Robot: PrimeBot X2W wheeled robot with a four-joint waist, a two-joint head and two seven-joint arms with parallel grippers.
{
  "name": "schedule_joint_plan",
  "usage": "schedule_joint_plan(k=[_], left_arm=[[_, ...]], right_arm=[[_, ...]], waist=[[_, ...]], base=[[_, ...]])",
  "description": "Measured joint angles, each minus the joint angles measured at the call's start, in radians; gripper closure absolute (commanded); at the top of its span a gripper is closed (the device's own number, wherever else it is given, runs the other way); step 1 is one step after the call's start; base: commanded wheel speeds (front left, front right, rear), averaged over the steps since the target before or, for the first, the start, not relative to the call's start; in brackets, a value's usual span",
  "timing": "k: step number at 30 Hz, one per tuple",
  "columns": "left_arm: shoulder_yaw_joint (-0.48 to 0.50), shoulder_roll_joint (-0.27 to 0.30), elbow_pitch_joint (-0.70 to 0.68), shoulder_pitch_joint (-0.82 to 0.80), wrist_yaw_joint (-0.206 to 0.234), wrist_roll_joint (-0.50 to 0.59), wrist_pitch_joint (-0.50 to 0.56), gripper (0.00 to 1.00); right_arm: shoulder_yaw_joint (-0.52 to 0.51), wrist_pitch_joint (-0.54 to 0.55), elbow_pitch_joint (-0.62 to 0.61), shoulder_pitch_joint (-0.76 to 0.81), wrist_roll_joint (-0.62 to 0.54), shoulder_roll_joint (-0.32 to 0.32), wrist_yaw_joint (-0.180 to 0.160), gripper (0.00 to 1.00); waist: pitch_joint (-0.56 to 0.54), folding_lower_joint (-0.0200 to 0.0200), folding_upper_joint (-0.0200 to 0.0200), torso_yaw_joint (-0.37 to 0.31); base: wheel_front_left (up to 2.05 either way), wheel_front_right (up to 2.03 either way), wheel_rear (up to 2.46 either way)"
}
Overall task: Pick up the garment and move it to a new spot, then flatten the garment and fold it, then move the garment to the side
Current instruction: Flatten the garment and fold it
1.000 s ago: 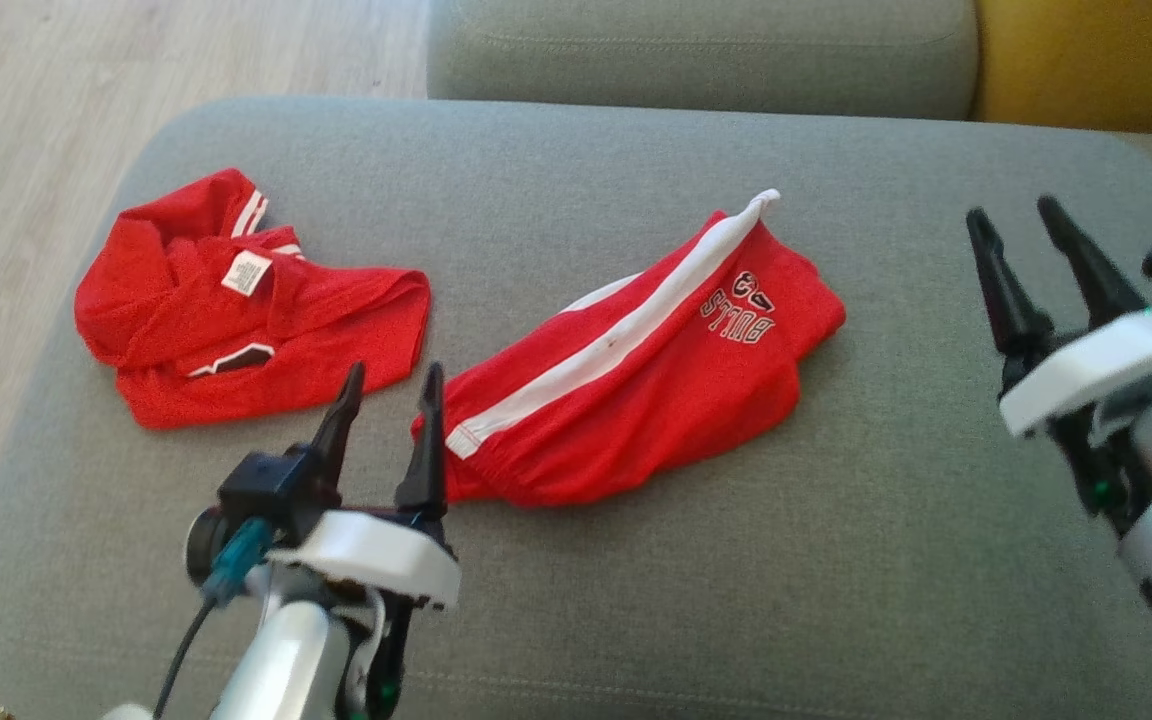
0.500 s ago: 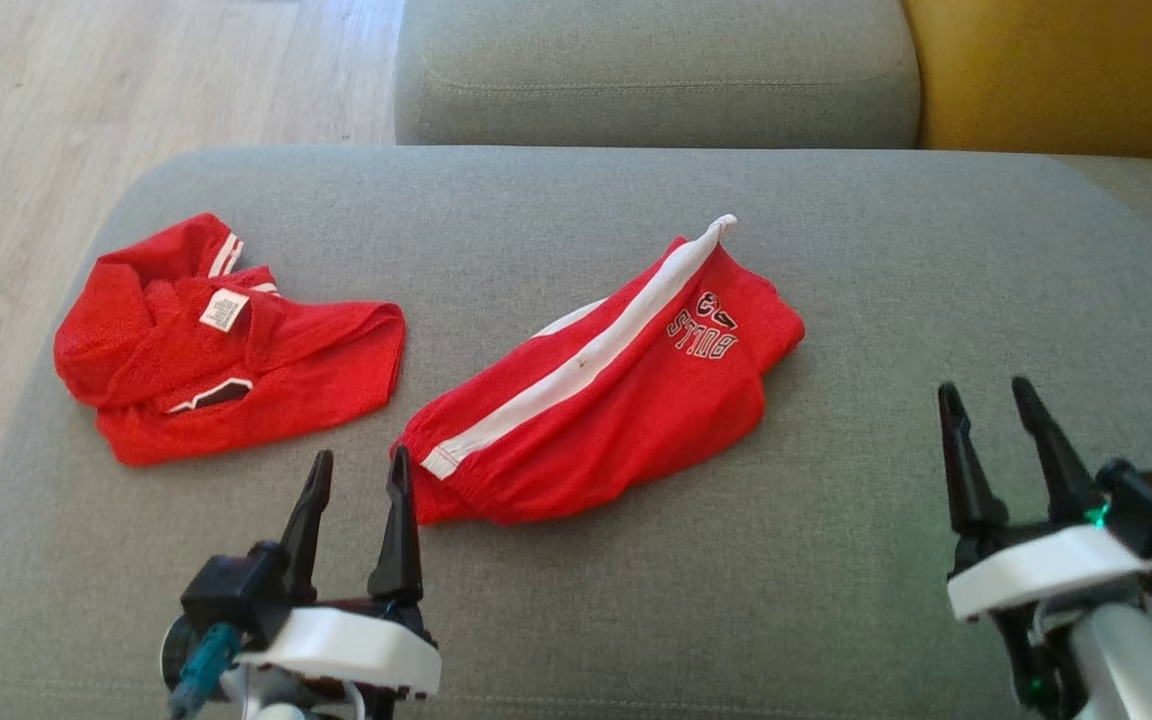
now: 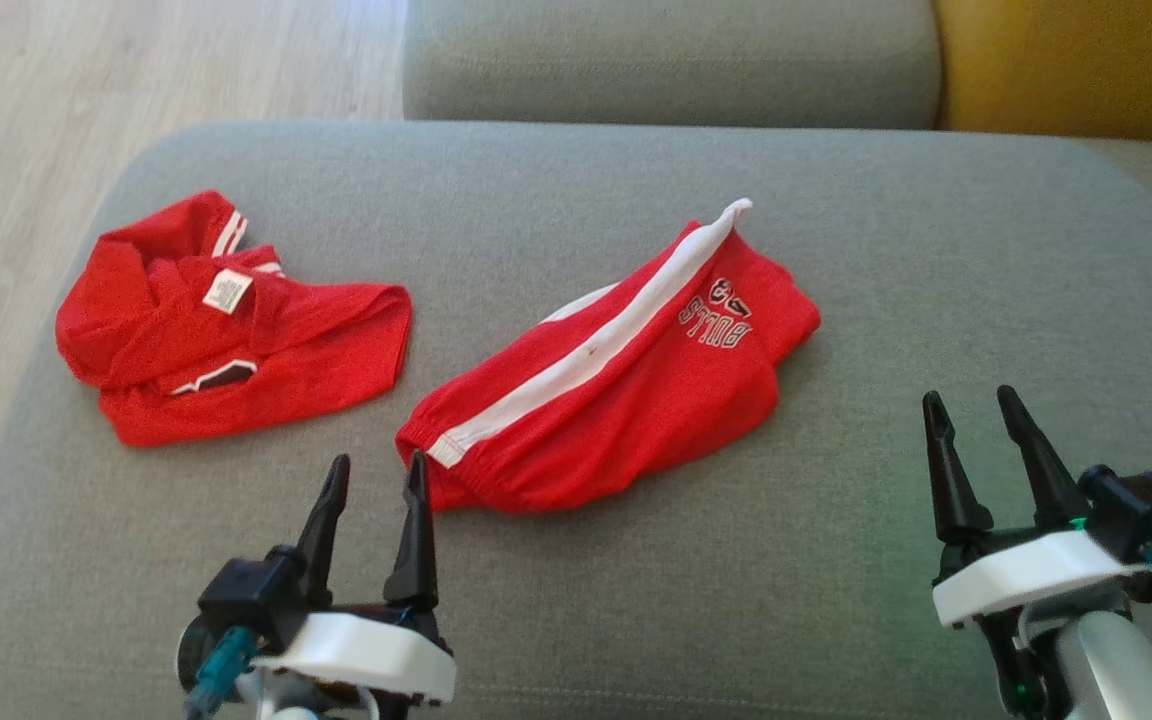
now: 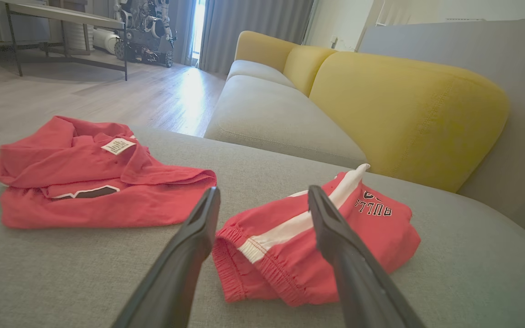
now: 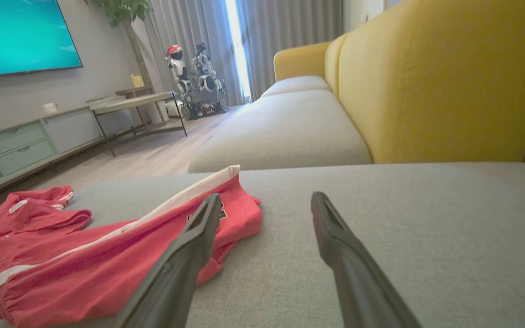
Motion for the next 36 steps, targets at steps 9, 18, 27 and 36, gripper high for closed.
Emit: schedule_joint_plan(k=[9, 18, 27, 36], left_arm=[[-0.042, 0.000, -0.012, -0.080, 0.009, 0.000, 0.000, 0.00], [-0.096, -0.002, -0.017, -0.151, 0.022, -0.018, 0.000, 0.00], [-0.129, -0.003, -0.019, -0.192, 0.041, -0.034, 0.000, 0.00], [-0.154, -0.004, -0.017, -0.210, 0.062, -0.044, 0.000, 0.00]], right_arm=[[-0.007, 0.104, 0.032, -0.128, 0.098, -0.016, 0.000, 0.00], [-0.046, 0.296, 0.200, -0.300, 0.313, -0.028, 0.000, 0.00], [-0.019, 0.386, 0.344, -0.442, 0.352, -0.076, 0.000, 0.00], [0.031, 0.393, 0.451, -0.555, 0.315, -0.101, 0.000, 0.00]], waist=[[0.097, 0.0000, 0.0000, 0.046], [0.210, 0.0000, 0.0000, 0.132], [0.279, 0.0000, 0.0000, 0.203], [0.308, 0.0000, 0.0000, 0.241]], base=[[0.00, 0.00, 0.00], [0.00, 0.00, 0.00], [0.00, 0.00, 0.00], [0.00, 0.00, 0.00]])
